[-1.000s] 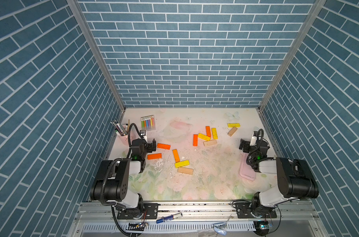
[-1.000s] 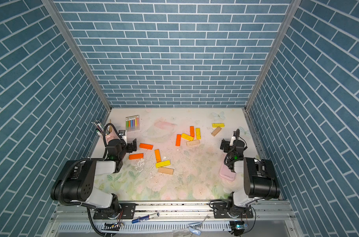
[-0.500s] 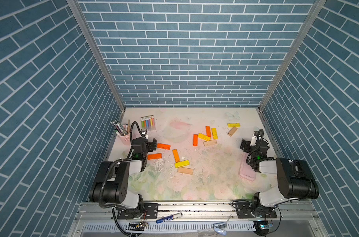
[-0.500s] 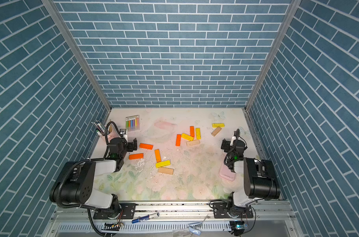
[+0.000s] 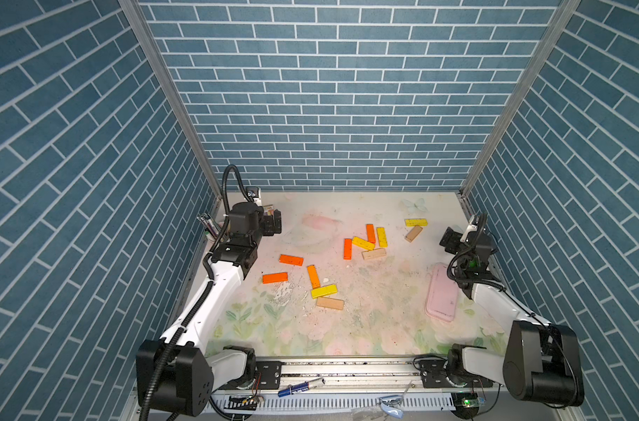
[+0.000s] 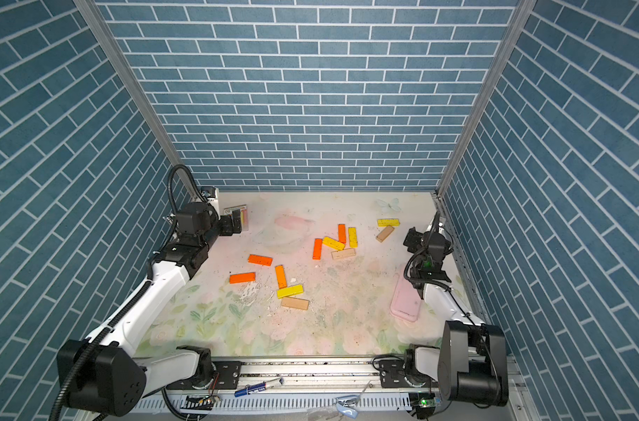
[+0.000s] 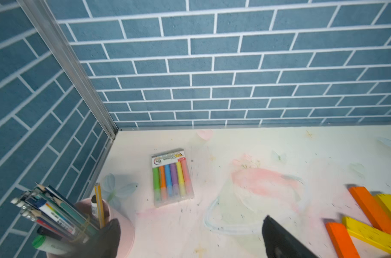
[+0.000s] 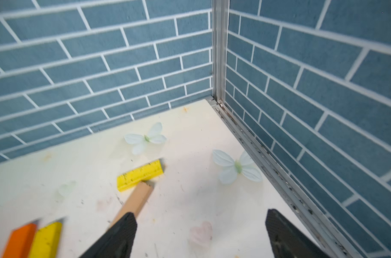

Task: Assemble the number 6 with building blocks
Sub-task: Pick up the building block from the center of the board.

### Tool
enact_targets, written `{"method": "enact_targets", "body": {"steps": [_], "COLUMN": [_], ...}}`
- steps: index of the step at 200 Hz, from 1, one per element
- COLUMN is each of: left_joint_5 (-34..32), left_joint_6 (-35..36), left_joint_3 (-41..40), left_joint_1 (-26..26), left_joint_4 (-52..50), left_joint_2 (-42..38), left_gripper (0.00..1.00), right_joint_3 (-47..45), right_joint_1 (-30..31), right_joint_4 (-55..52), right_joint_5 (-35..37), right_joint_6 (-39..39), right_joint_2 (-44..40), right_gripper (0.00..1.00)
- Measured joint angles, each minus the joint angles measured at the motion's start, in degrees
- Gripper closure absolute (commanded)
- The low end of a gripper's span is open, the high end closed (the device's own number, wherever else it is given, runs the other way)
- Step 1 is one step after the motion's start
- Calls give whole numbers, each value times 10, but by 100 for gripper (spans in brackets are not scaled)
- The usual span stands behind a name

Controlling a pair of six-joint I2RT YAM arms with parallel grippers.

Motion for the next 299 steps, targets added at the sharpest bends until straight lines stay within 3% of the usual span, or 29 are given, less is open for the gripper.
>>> {"method": "enact_targets", "body": {"steps": [40,116,177,299], "left_joint_5": [94,214,241,248], "left_joint_6": [-56,-78,-79,-79], "left_joint_3": [-4,7,17,17], "left_joint_1": [-1,-23,-29,-38], "left_joint_4": [-91,-172,-172,-172], "left_joint_2": [14,46,46,57], "left_gripper": [1,1,1,1], "right_joint_3": [128,352,519,654], "right_joint_1": [81,172,208,223], "right_joint_4": [-127,-360,-484,-581], "right_joint_5": [-30,-90,-92,-101], "right_joint_6": [66,70,53,48], "right_joint_2": [71,311,459,578], "right_gripper": [13,23,37,38]}}
